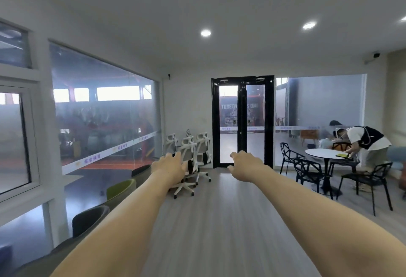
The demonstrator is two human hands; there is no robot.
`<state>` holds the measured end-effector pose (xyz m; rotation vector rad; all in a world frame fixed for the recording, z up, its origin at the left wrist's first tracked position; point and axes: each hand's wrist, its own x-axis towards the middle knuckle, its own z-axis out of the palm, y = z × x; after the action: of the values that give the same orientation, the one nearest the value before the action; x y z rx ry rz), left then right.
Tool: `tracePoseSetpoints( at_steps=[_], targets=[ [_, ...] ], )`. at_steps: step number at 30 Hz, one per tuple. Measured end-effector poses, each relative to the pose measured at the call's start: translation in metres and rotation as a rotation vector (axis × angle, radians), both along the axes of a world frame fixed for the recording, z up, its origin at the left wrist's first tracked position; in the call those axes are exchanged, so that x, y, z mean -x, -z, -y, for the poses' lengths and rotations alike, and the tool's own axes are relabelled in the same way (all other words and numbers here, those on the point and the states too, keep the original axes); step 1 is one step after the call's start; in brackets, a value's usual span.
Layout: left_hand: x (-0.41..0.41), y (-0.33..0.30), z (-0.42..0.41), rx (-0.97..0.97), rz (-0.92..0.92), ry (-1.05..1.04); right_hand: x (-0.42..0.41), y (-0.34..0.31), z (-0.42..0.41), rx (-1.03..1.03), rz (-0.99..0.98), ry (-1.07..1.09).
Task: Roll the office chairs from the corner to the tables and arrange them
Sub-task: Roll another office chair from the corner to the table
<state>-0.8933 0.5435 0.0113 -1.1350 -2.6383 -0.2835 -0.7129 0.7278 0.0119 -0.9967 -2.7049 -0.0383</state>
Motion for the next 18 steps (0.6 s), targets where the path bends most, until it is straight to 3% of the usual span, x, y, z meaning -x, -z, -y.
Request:
tracePoseSetpoints(
  at_steps=[8,18],
  targets=[
    [0.157,-0.011,-0.227,0.041,-0.009,0.099,0.156,-0.016,-0.195,0.007,-0.039,0.024],
    [0.328,0.036,-0.529,0.054,0.006,0.173,0.319,0.038,-0.498,0.033,-0.017,0.074]
  ],
)
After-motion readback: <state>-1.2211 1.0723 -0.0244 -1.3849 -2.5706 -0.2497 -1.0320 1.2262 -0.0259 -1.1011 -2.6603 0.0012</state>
